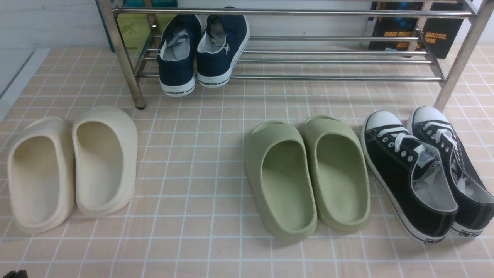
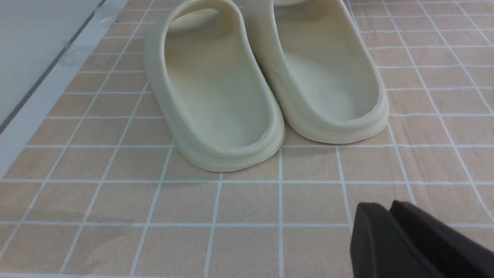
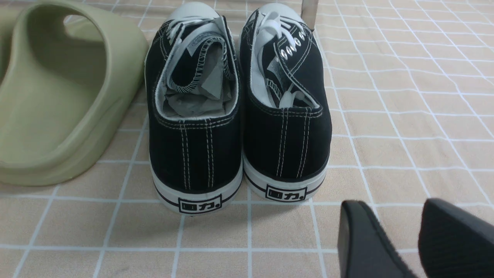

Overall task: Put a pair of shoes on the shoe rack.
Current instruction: Use the right arm to grab the shoe closest to it

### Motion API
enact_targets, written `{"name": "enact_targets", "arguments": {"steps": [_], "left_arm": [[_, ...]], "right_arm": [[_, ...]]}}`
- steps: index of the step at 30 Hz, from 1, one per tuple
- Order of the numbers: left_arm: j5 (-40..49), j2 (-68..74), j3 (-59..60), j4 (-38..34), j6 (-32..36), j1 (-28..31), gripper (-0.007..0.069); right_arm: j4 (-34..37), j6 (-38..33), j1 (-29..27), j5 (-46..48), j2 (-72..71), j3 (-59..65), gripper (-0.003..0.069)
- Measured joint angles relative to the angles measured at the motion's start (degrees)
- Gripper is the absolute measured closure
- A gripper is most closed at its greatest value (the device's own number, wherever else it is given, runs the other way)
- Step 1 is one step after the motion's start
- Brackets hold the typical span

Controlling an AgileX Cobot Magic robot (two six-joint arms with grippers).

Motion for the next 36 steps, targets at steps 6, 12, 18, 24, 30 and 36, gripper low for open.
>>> {"name": "enact_targets", "arguments": {"steps": [6, 12, 18, 24, 30, 36], "left_arm": [[0.00, 0.00, 0.00, 0.00, 0.00, 0.00, 0.0551], [0.00, 0.00, 0.00, 0.00, 0.00, 0.00, 0.0549], [0.00, 0.00, 0.00, 0.00, 0.00, 0.00, 0.0549], [0.00, 0.00, 0.00, 0.05, 0.00, 0.00, 0.0549], [0.00, 0.00, 0.00, 0.21, 0.00, 0.00, 0.0540], [0.00, 0.00, 0.00, 0.21, 0.00, 0.00, 0.0538]], "right_arm": [[0.00, 0.00, 0.00, 0.00, 0.00, 0.00, 0.0421], [0.00, 0.00, 0.00, 0.00, 0.00, 0.00, 0.0421], [0.00, 0.00, 0.00, 0.00, 0.00, 0.00, 0.0421], [0.00, 0.00, 0.00, 0.00, 0.00, 0.00, 0.0421], [0.00, 0.00, 0.00, 0.00, 0.00, 0.00, 0.0421], [0.00, 0.00, 0.00, 0.00, 0.00, 0.00, 0.0421]]}}
